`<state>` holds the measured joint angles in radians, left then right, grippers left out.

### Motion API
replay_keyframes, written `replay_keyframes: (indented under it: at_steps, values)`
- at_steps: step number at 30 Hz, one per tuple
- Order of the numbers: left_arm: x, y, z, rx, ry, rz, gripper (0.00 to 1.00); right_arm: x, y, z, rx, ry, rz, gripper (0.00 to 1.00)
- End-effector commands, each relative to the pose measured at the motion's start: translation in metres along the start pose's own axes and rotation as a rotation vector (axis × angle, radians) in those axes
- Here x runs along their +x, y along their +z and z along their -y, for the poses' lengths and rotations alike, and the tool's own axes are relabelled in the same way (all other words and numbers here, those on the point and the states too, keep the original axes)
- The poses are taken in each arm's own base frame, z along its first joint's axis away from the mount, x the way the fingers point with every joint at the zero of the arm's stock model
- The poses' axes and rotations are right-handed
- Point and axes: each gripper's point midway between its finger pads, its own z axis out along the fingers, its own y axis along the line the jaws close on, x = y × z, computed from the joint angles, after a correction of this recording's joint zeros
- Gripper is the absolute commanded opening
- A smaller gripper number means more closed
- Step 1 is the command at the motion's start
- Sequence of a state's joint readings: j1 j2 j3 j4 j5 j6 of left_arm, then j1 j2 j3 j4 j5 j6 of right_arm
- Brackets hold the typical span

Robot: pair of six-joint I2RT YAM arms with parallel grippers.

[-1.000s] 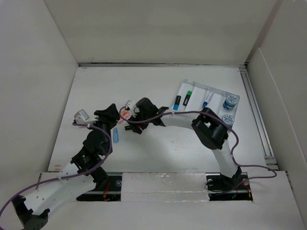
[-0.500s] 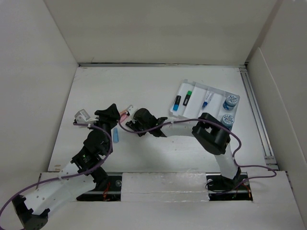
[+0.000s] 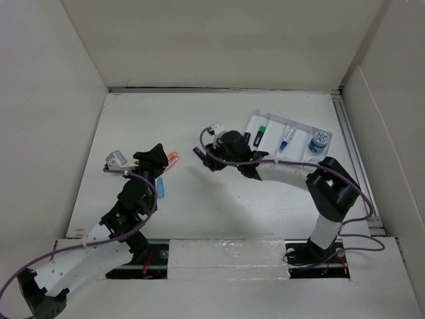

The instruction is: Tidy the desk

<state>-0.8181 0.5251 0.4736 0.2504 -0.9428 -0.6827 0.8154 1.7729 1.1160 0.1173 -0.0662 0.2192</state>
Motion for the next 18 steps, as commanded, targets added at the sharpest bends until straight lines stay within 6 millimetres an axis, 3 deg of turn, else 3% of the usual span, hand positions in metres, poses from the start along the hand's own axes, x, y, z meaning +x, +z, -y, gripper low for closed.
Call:
replay_keyframes:
  at_steps: [1,5,6,7,8,10,16,18]
  values:
    - [-0.006,0.002,0.017,0.031,-0.011,-0.001,0.50,-0.048,-0.018,0.046,0.060,0.180,0.168,0.20]
    - [-0.002,0.003,0.019,0.033,0.007,-0.008,0.51,-0.055,-0.040,0.113,0.214,0.340,0.243,0.20]
    - [-0.002,0.004,0.020,0.035,0.010,-0.012,0.51,-0.055,-0.047,0.139,0.261,0.390,0.258,0.20]
    - [0.000,0.004,0.023,0.049,0.015,-0.017,0.51,-0.057,-0.062,0.178,0.330,0.461,0.285,0.21]
    - [0.000,0.004,0.023,0.049,0.015,-0.017,0.51,-0.057,-0.062,0.177,0.320,0.461,0.282,0.21]
    - [0.002,0.005,0.024,0.053,0.028,-0.022,0.51,-0.056,-0.069,0.205,0.355,0.511,0.289,0.23]
    - [0.008,0.008,0.026,0.044,0.056,-0.034,0.51,-0.049,-0.062,0.230,0.361,0.591,0.279,0.29]
    - [0.010,0.009,0.026,0.041,0.064,-0.042,0.51,-0.054,-0.059,0.233,0.342,0.596,0.281,0.40]
